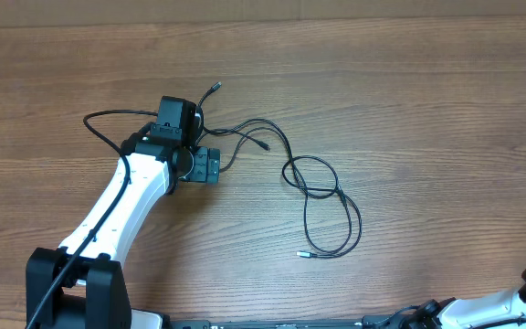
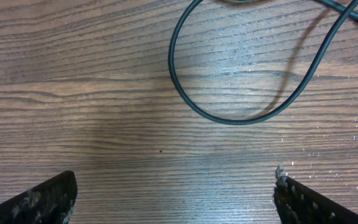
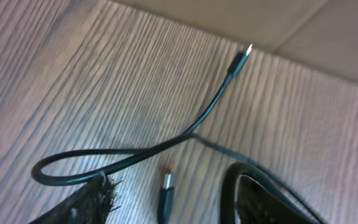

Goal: Untangle cables

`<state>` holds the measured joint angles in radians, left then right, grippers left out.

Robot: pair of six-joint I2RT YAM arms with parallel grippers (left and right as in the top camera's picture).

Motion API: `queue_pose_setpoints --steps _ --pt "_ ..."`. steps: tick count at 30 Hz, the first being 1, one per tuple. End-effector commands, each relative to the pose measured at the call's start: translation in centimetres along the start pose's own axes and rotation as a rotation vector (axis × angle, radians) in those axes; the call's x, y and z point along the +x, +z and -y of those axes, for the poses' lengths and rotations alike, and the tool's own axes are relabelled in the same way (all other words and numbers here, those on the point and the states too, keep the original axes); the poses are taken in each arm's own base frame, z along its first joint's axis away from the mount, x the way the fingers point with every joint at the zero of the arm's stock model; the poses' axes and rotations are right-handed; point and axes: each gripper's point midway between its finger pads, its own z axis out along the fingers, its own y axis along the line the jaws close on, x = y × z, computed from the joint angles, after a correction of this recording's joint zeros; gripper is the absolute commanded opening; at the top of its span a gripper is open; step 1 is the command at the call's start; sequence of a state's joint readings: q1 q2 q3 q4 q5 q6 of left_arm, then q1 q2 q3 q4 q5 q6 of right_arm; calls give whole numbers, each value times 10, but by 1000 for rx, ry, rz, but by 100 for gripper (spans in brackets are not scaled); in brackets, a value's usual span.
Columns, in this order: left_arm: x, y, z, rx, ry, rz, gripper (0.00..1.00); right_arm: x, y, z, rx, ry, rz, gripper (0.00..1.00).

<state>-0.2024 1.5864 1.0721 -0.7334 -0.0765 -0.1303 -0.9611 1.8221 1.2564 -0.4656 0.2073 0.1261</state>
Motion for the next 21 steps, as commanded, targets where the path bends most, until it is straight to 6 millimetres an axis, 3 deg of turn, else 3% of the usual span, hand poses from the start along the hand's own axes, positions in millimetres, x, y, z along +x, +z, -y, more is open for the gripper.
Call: queue_pose_setpoints --steps 1,8,12,21 --pt "1 0 -1 -8 12 2 100 7 -4 -24 -139 9 -51 69" --pt "1 0 -1 -8 12 2 100 24 -27 -39 -255 4 -132 86" --pt "1 0 -1 -8 12 2 100 12 -62 -42 -304 8 -88 100" --pt "1 0 -1 -8 12 2 100 -26 -158 -30 -349 40 131 100"
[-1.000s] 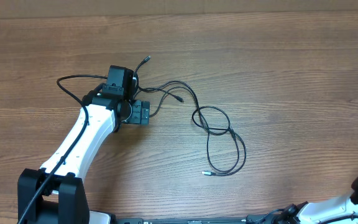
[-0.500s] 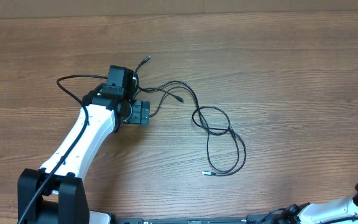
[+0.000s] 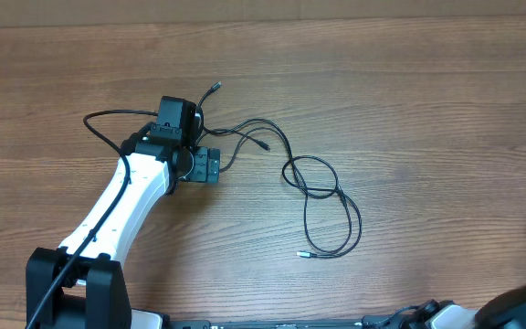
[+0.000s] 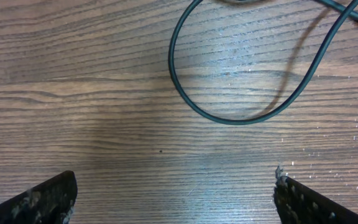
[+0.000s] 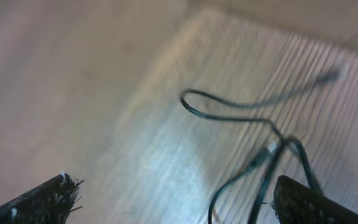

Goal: Untangle cables

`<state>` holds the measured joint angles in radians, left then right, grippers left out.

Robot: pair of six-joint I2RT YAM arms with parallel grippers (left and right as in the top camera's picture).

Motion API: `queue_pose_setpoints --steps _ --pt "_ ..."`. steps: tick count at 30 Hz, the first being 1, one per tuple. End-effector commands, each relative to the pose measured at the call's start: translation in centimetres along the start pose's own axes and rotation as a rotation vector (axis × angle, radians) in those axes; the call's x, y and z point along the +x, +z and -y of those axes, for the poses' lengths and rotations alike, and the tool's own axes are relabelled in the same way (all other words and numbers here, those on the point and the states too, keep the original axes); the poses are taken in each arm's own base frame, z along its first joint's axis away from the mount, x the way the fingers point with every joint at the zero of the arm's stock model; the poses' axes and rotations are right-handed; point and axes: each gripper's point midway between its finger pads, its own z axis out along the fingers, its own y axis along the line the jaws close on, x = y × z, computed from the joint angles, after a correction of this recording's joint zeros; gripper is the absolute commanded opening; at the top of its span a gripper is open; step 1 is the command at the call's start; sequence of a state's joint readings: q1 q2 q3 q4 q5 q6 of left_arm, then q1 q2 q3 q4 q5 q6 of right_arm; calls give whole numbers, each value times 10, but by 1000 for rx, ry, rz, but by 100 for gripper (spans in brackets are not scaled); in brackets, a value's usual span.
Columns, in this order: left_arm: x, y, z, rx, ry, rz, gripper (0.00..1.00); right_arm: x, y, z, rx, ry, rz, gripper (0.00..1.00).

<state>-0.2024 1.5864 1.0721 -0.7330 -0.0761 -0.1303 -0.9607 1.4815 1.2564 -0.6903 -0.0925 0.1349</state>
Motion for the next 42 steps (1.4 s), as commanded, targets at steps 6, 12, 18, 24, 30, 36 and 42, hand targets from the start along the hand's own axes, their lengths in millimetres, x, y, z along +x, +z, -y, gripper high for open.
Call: queue_pose_setpoints --steps 6,12,18,24,30,36,42 --pt "1 0 -1 -9 12 2 100 -20 -61 -21 -64 50 131 100" --pt "1 0 -1 -9 12 2 100 -8 -64 -55 -167 -6 94 100" --pt "1 0 -1 -9 12 2 100 5 -66 -89 -239 -75 67 100" --pt "1 0 -1 -9 12 2 100 28 -72 -129 -390 -127 -9 100" --pt "1 0 -1 -9 12 2 100 70 -80 -175 -588 -179 -175 100" --pt "1 0 -1 -8 12 2 100 110 -77 -196 -620 -281 -296 100" --pt "1 0 -1 -9 12 2 100 169 -76 -223 -670 -490 -443 100"
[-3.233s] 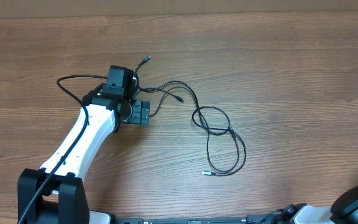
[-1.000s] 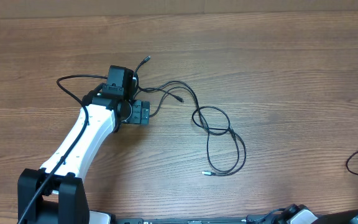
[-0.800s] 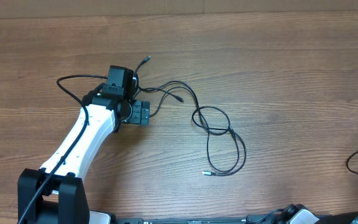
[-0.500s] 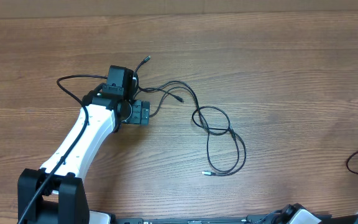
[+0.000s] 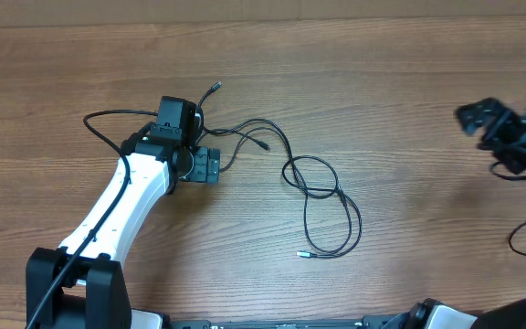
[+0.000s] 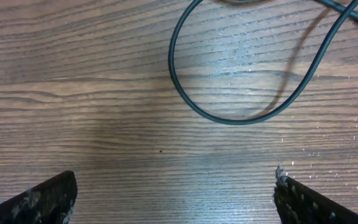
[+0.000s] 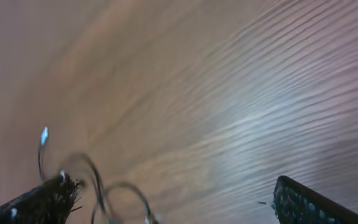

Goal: Untangle cables

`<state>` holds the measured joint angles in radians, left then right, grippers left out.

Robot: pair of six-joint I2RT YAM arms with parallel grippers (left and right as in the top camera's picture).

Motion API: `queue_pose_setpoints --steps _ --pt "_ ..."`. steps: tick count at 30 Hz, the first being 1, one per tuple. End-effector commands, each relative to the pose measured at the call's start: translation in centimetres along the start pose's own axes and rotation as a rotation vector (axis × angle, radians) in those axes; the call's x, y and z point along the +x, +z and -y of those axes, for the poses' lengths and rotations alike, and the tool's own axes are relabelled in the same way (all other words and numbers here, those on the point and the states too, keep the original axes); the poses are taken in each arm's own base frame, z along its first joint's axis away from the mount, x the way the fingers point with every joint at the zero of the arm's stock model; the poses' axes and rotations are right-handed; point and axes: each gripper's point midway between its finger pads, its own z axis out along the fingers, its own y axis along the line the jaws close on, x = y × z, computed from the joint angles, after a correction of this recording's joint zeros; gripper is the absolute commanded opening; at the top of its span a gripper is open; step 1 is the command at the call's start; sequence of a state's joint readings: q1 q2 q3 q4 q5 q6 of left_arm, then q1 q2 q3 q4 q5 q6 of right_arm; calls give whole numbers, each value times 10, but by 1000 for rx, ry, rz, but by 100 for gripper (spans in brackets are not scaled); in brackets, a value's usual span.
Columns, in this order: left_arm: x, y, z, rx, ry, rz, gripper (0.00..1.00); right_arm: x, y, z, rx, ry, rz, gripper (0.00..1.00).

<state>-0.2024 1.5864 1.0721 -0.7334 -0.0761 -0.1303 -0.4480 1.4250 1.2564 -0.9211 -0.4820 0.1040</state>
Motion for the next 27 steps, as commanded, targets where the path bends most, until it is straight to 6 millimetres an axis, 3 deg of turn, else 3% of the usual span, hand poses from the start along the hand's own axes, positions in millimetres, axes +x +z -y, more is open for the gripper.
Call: queue_pose_setpoints --steps 1,6,11,15,22,27 --pt "1 0 -1 -9 12 2 100 14 21 -24 -51 -119 -82 100" --pt "1 0 -1 -9 12 2 100 48 60 -58 -100 -217 -225 100" --pt "1 0 -1 -9 12 2 100 93 85 -89 -156 -428 -365 100" --pt "1 0 -1 -8 12 2 100 128 89 -88 -112 -537 -486 100" --pt "1 0 -1 -9 12 2 100 179 93 -108 -217 -704 -589 100" --pt "1 0 -1 -9 12 2 100 203 108 -112 -257 -800 -587 100"
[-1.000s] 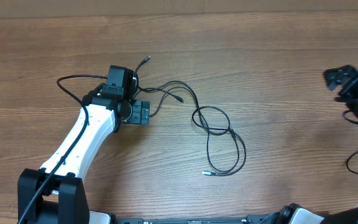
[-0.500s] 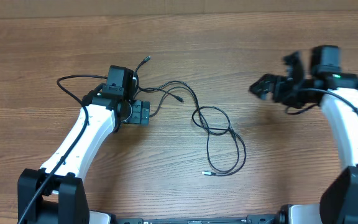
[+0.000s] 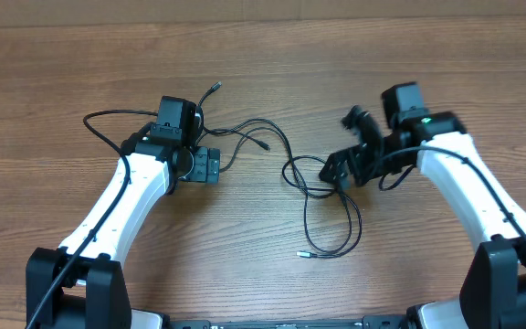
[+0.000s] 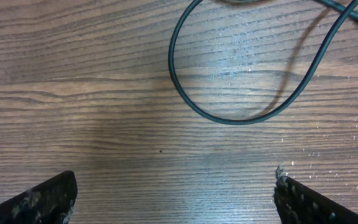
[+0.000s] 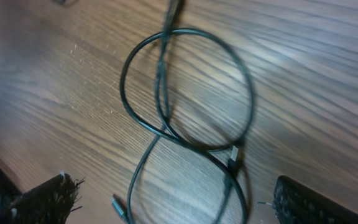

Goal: Untangle cables

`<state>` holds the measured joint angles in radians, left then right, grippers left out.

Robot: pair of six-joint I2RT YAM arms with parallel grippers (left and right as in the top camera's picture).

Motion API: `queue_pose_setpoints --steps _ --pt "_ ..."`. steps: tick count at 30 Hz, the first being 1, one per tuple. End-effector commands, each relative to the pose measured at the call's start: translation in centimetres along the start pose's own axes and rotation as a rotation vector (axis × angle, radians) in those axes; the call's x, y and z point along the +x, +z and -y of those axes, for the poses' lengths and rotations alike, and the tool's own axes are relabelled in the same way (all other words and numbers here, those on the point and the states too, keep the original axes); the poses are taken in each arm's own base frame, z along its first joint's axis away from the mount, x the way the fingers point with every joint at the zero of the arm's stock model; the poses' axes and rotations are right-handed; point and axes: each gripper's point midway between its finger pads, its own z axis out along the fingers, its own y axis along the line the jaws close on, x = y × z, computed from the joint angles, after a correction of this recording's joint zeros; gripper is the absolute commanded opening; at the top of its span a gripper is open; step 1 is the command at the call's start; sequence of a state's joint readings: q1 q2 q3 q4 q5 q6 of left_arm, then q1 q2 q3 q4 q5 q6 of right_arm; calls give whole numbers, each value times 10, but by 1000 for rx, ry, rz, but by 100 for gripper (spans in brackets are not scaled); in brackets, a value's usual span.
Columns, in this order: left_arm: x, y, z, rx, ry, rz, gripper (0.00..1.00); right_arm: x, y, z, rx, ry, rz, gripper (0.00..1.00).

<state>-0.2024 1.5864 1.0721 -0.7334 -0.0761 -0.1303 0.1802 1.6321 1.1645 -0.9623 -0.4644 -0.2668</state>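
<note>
Thin black cables (image 3: 313,187) lie tangled across the table middle, running from a bend at the left (image 3: 99,117) to crossed loops and a loose plug (image 3: 301,255). My left gripper (image 3: 206,167) stands open beside the left part of the tangle. In the left wrist view the gripper (image 4: 176,193) is low over bare wood, with a cable loop (image 4: 229,115) ahead of it. My right gripper (image 3: 343,144) is open over the crossed loops. The right wrist view shows that gripper (image 5: 173,193) open above a figure-eight of cable (image 5: 166,134) and a plug (image 5: 118,207).
Another black cable shows at the right edge of the wooden table (image 3: 427,55). Bare wood lies along the front and back of the table. The white left arm (image 3: 121,206) reaches in from the front left, the right arm (image 3: 482,201) from the front right.
My right gripper has moved from the far right of the table to the crossed loops in the middle, still open. The left arm and the cables have not moved.
The right arm was at the front right corner, its camera on a separate cable near the table edge. Then it was almost out of the overhead view, then high at the right edge. Now it is over the loops. The left gripper stayed open in place throughout.
</note>
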Motion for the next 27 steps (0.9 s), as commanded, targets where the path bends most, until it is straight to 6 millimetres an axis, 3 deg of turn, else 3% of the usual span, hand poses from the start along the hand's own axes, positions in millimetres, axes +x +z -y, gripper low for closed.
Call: queue_pose_setpoints --steps 1,9,11,14,15,16,24,27 --pt "1 0 -1 -8 12 2 100 6 19 -8 -18 -98 -5 100" --pt "1 0 -1 -9 12 2 100 4 51 -11 -17 -196 72 94" --pt "1 0 -1 -9 12 2 100 6 57 -10 -16 -210 86 89" --pt "1 0 -1 -9 12 2 100 12 66 -8 -17 -217 98 70" --pt "1 0 -1 -9 12 2 99 17 69 -7 -19 -215 95 51" --pt "1 0 -1 -9 12 2 100 18 71 -8 -28 -216 97 44" --pt "1 0 -1 -9 12 2 100 23 74 -16 -85 -217 102 43" --pt "1 0 -1 -8 12 2 100 23 75 -12 -62 -215 98 58"
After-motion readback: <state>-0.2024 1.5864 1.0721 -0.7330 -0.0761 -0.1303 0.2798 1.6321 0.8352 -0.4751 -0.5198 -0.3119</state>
